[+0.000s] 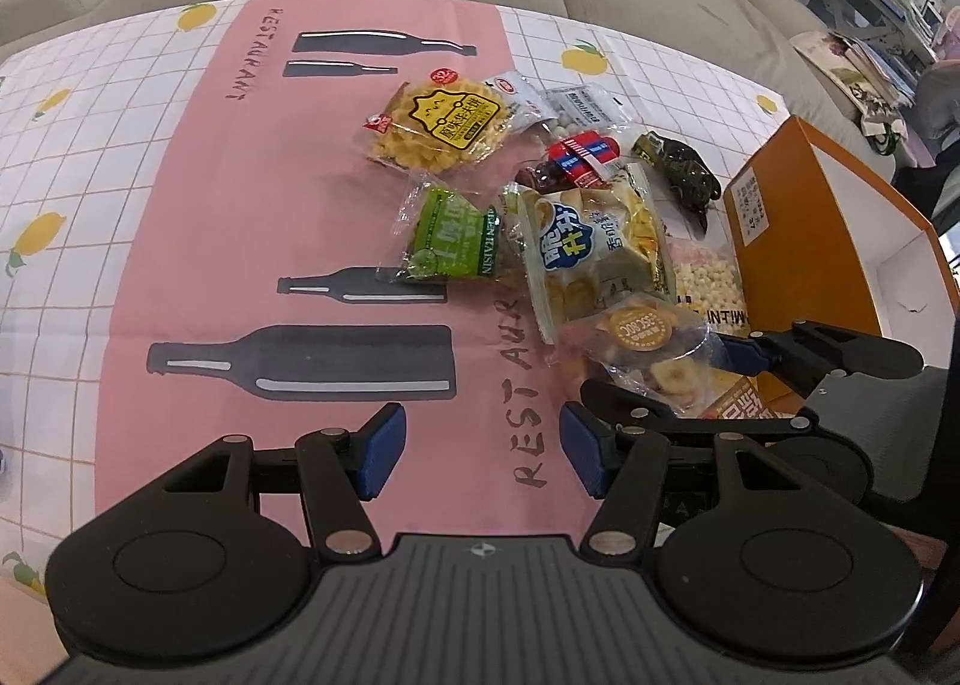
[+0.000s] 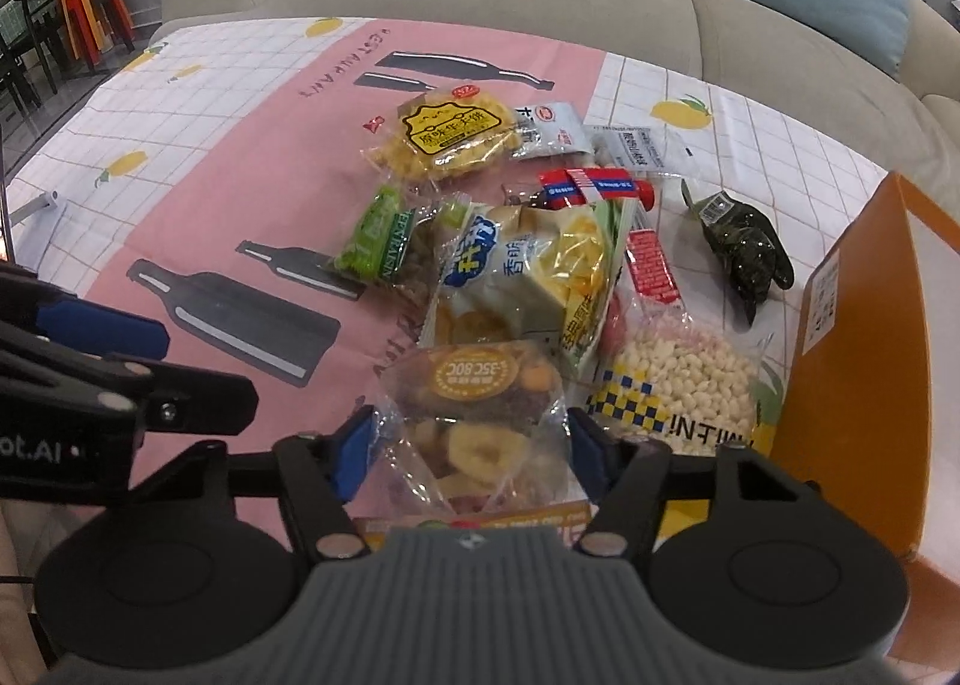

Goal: Organize snacks
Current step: 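Carry bread pack into box with right tool while left tool grasps cracker bag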

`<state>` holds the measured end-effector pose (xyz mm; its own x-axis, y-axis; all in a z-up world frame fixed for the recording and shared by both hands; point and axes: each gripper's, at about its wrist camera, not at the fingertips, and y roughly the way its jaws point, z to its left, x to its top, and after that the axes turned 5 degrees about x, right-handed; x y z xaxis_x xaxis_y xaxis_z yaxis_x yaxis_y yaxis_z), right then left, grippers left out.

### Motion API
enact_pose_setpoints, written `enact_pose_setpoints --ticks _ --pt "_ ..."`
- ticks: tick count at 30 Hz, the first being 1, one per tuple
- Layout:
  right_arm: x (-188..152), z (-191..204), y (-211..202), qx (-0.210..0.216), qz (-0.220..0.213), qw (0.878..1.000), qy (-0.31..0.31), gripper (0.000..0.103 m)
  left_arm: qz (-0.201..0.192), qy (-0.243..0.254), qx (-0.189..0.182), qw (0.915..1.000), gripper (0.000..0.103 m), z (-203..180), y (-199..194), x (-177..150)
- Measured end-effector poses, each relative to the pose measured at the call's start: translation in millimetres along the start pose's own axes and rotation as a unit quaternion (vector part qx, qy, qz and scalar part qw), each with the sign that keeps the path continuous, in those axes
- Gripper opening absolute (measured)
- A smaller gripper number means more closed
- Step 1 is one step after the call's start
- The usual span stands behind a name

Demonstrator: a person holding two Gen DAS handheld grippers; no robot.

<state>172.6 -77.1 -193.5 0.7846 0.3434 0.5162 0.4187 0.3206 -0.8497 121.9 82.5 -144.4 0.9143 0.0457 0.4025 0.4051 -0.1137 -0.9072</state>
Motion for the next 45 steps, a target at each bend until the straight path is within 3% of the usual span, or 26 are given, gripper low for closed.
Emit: enact_pose_setpoints --ticks 8,15,19,25,27,30,34,40,42,44,45 --pt "0 -11 -23 0.01 -0.008 1.0 0.017 0.055 -0.025 0.038 -0.017 0.9988 0.069 -9 -9 11" --pt "5 -30 -71 -0.019 -0.047 0.998 0.024 0.055 -0.06 0.15 -0.027 0.9865 0.07 -37 -11 32" --pt "13 -47 -97 -0.032 -0.071 0.996 0.035 0.055 -0.068 0.24 -0.026 0.968 0.076 -60 -2 46" --pt "25 -86 -140 -0.052 -0.117 0.987 0.097 0.055 -0.079 0.376 -0.018 0.923 0.08 -92 18 55" --pt "28 -100 -152 -0.065 -0.133 0.982 0.114 0.055 -0.073 0.409 -0.019 0.9093 0.08 -99 30 57" --pt "27 -130 -159 -0.1 -0.137 0.975 0.144 0.055 -0.059 0.438 -0.014 0.897 0.08 -102 49 64" --pt "20 -155 -153 -0.114 -0.119 0.971 0.173 0.055 -0.032 0.447 -0.015 0.8939 0.08 -105 70 74" --pt "-3 -209 -128 -0.1 -0.059 0.96 0.254 0.055 -0.003 0.44 -0.011 0.898 0.078 -107 89 78" --pt "-13 -224 -119 -0.09 -0.038 0.955 0.279 0.055 -0.007 0.44 -0.001 0.8981 0.073 -109 90 77" --pt "-20 -235 -111 -0.088 -0.019 0.952 0.293 0.055 -0.009 0.443 0.021 0.8962 0.059 -112 89 75" --pt "-23 -239 -107 -0.088 -0.011 0.952 0.293 0.055 -0.009 0.448 0.026 0.8938 0.057 -114 89 73"
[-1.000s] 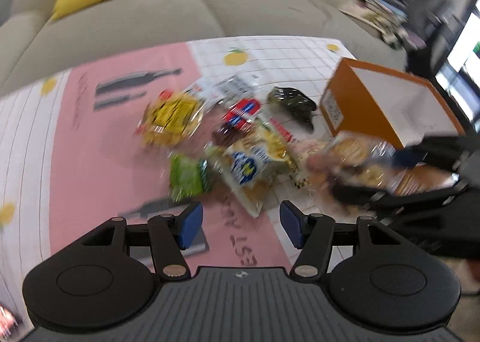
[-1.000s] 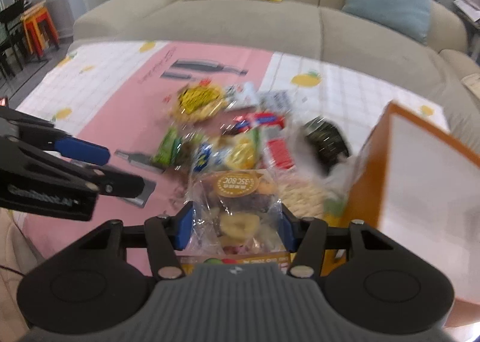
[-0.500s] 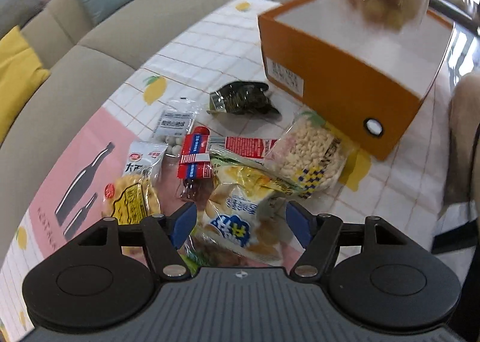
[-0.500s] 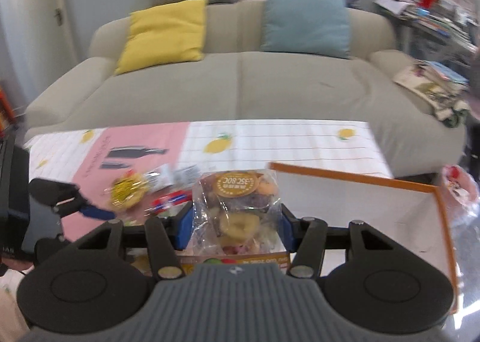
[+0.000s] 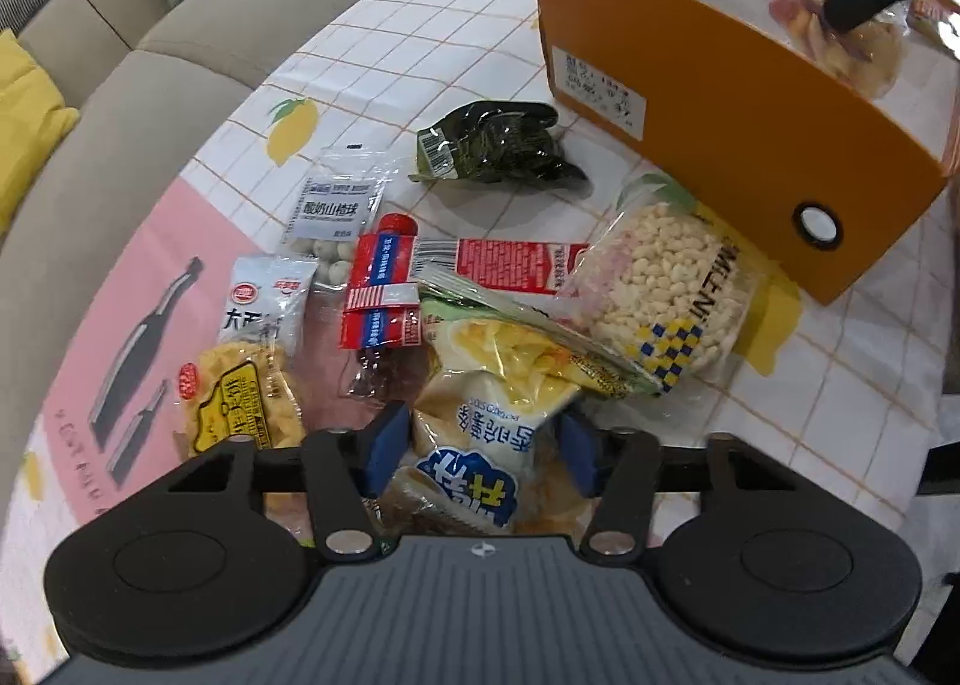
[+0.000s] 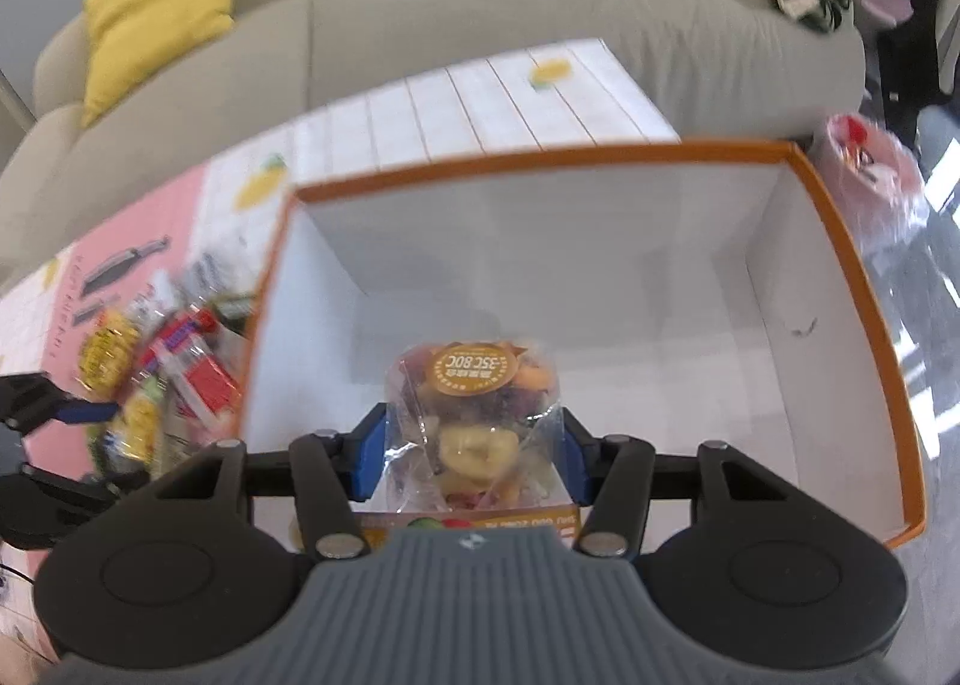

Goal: Organize snacks
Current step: 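Carry bread pack into box with right tool while left tool grasps cracker bag, then lower cracker bag into box, open left tool while right tool releases bread pack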

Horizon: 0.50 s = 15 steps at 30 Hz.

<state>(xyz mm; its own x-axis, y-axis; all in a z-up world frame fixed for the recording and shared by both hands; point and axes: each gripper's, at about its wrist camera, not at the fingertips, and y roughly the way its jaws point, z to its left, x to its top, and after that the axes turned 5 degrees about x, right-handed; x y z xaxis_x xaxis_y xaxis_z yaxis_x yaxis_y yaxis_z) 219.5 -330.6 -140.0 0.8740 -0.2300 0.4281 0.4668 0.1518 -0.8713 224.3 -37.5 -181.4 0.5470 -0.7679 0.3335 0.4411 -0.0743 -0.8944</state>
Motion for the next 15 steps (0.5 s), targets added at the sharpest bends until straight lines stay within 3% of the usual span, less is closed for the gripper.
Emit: enact_pose_setpoints --ticks 4,9,15 --pt "4 -23 13 -0.019 0.028 0.999 0.001 0.055 0.002 -0.01 0.0 0.9999 0.053 -5 -4 0" --pt "16 -50 22 -0.051 0.08 0.995 -0.017 0.055 -0.009 -0.067 -0.01 0.9976 0.051 -1 -23 2" --pt "36 -74 17 -0.093 0.13 0.985 -0.061 0.055 -0.008 -0.141 -0.04 0.9891 0.051 11 -56 16"
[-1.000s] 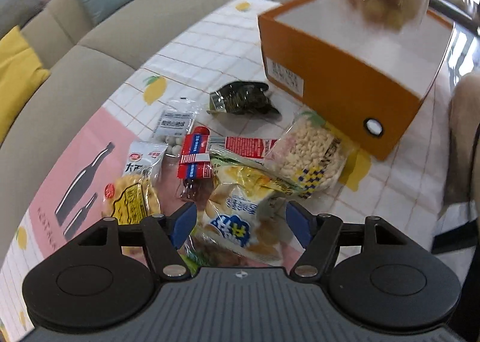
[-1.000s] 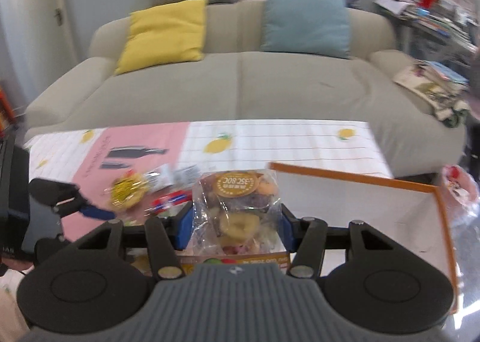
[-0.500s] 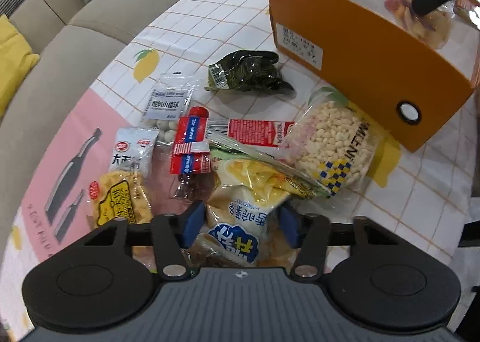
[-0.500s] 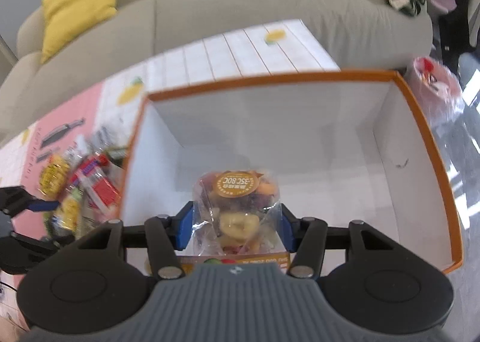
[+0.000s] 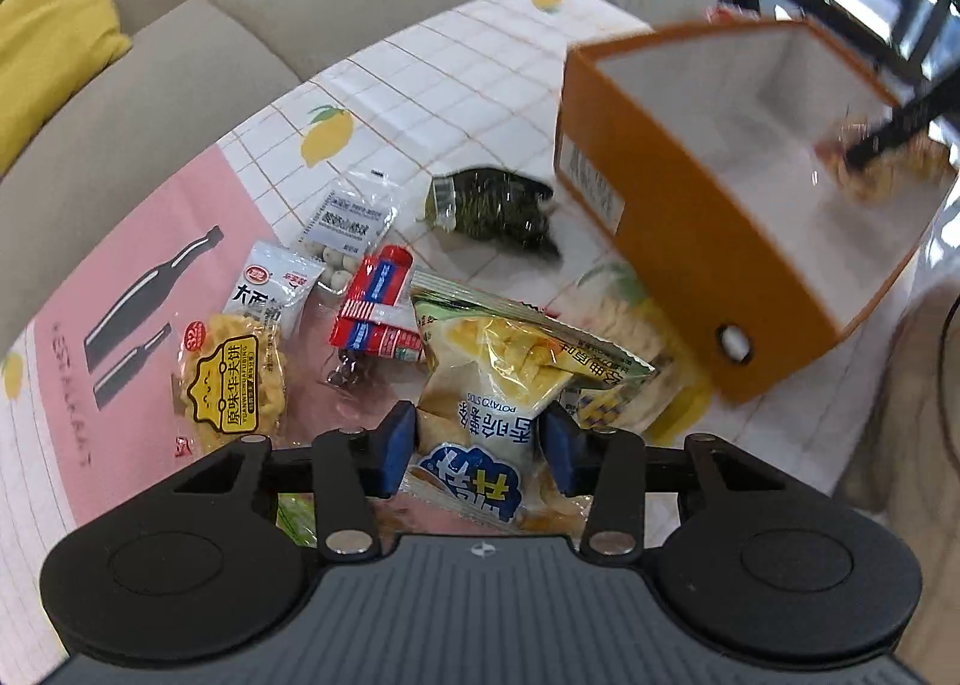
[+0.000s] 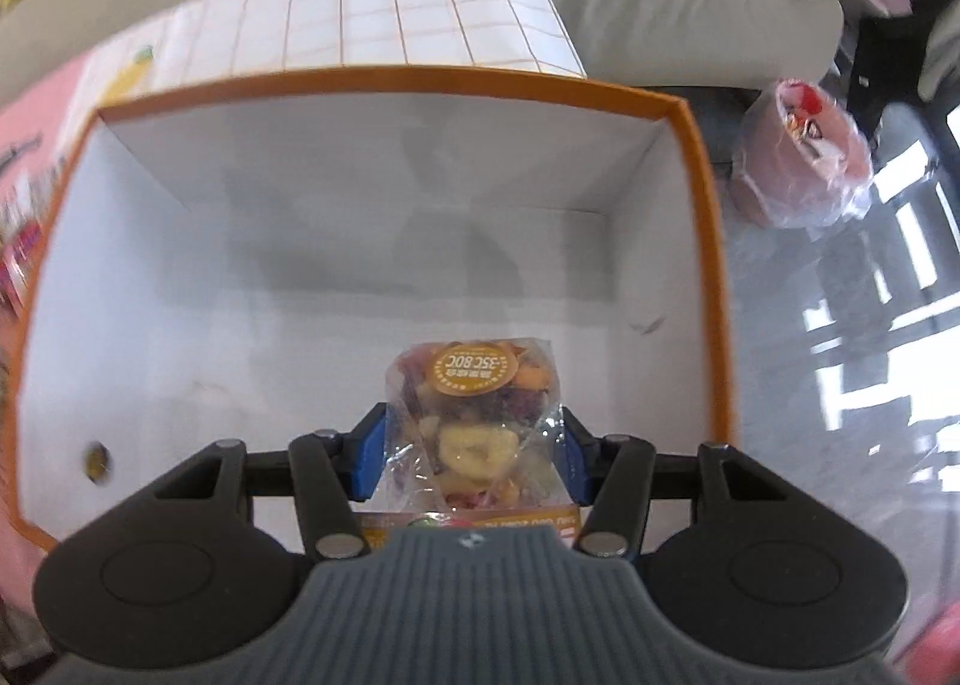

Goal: Organize snacks
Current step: 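Lower cracker bag into box, open left tool while right tool releases bread pack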

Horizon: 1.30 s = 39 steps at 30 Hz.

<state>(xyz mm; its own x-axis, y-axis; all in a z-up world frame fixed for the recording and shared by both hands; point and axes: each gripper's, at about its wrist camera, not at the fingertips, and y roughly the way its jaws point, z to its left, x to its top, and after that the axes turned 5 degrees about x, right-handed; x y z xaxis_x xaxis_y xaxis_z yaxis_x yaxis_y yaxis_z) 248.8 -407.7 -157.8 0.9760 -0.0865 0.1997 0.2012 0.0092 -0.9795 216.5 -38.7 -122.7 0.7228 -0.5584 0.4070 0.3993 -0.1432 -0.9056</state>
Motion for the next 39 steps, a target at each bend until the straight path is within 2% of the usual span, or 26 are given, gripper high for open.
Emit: enact_pose_setpoints --ticks 3,6,14,19,23,29,32,35,37,39 --pt "4 -8 3 -0.022 0.028 0.999 -0.012 0.055 -0.007 -0.03 -0.014 0.9994 0.05 -1 -16 9" --pt "4 -9 7 -0.034 0.038 0.998 -0.032 0.055 -0.014 -0.05 -0.032 0.9981 0.05 -7 -32 21" --pt "-2 -9 20 -0.024 0.072 0.997 -0.033 0.056 -0.039 -0.04 -0.072 0.9959 0.05 -43 -66 60" --pt "0 -7 5 -0.04 0.047 0.997 -0.048 0.071 -0.044 -0.037 -0.09 0.9942 0.051 -72 -66 84" --pt "-6 -10 -22 -0.035 0.001 0.998 -0.057 0.073 -0.028 -0.045 -0.115 0.9919 0.05 -96 -51 102" --pt "-28 -21 -57 0.014 -0.078 0.996 -0.029 0.073 0.01 -0.056 -0.114 0.9919 0.05 -146 -6 129" --pt "-31 -23 -55 0.016 -0.084 0.996 -0.028 0.073 0.038 -0.069 -0.127 0.9888 0.05 -168 21 131" --pt "-33 -27 -52 0.018 -0.089 0.995 -0.03 0.072 0.067 -0.096 -0.115 0.9865 0.05 -178 46 131" --pt "-36 -32 -48 0.007 -0.093 0.995 -0.036 0.072 0.085 -0.12 -0.115 0.9823 0.05 -178 62 133" --pt "-38 -33 -47 0.002 -0.097 0.995 -0.039 0.072 0.103 -0.154 -0.124 0.9748 0.05 -173 77 131"
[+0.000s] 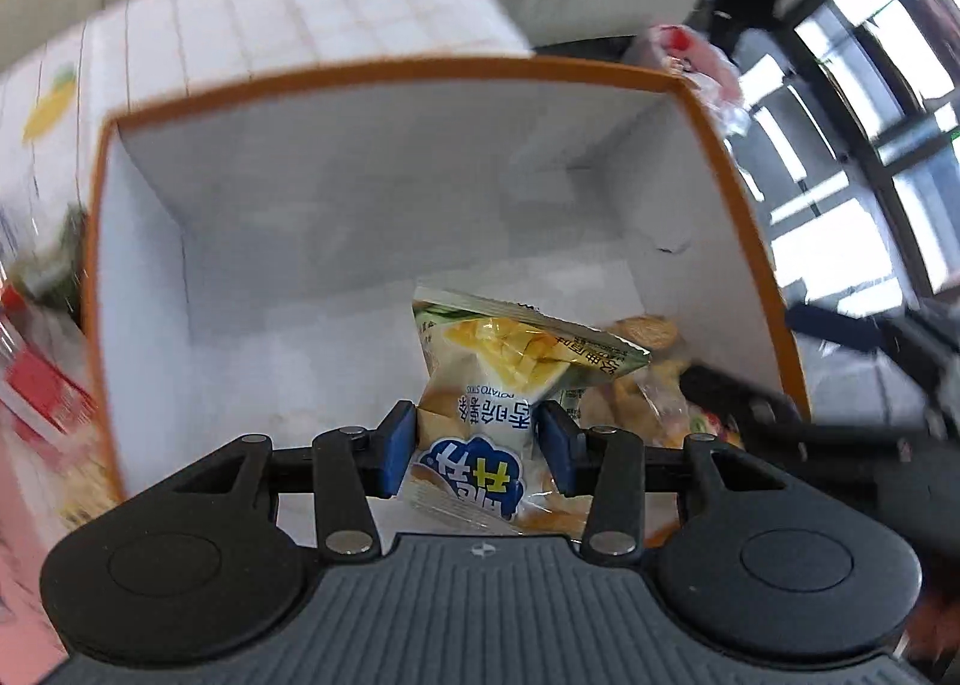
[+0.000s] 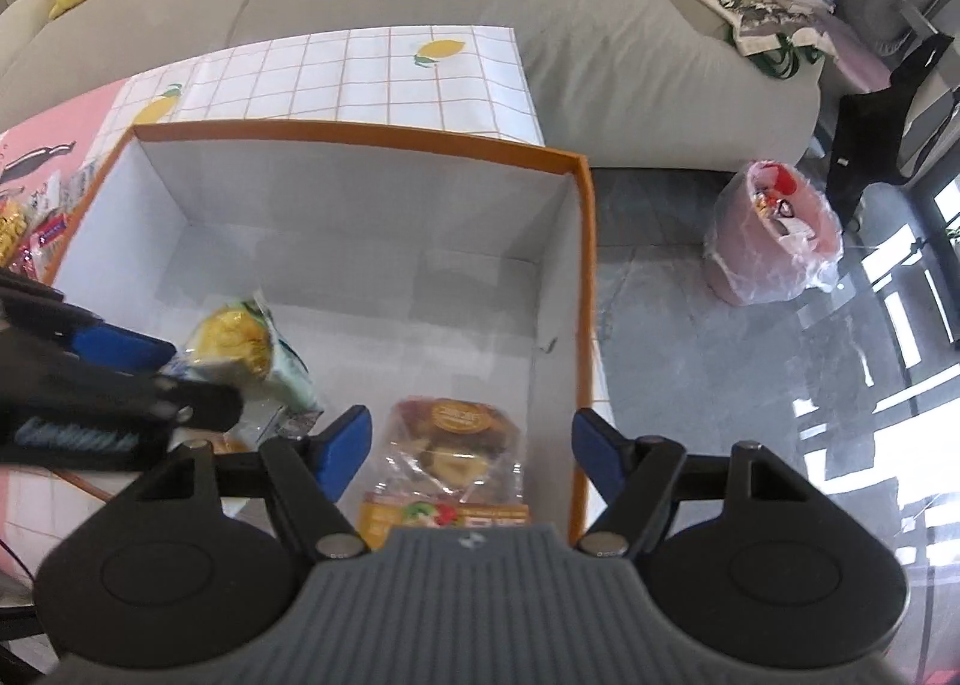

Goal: Organize snacks
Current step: 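Lower cracker bag into box, open left tool while right tool releases bread pack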

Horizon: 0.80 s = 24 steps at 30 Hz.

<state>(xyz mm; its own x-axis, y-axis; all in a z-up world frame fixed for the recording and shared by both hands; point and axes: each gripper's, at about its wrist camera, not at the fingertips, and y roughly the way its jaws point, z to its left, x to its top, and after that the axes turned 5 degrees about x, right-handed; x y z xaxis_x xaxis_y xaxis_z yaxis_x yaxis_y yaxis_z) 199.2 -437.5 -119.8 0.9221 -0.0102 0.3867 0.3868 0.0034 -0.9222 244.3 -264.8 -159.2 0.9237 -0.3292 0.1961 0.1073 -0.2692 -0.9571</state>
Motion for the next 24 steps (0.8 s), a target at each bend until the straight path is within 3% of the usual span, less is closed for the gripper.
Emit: enact_pose_setpoints --ticks 3,8,14,17,24 --pt "-4 -1 2 0.008 -0.002 1.0 0.0 0.072 0.014 -0.04 -0.005 0.9991 0.05 7 15 2" --pt "-8 3 8 0.006 0.004 1.0 -0.012 0.072 0.042 -0.042 -0.008 0.9982 0.051 6 28 -5" --pt "-11 10 12 0.005 0.01 1.0 -0.022 0.073 0.055 -0.039 -0.013 0.9977 0.066 6 24 -6" --pt "-12 15 11 0.006 0.011 0.999 -0.032 0.074 0.05 -0.037 -0.014 0.998 0.072 10 16 -8" --pt "-17 23 0 0.004 0.001 1.0 -0.031 0.076 0.013 -0.029 -0.007 0.9995 0.073 13 -18 -16"
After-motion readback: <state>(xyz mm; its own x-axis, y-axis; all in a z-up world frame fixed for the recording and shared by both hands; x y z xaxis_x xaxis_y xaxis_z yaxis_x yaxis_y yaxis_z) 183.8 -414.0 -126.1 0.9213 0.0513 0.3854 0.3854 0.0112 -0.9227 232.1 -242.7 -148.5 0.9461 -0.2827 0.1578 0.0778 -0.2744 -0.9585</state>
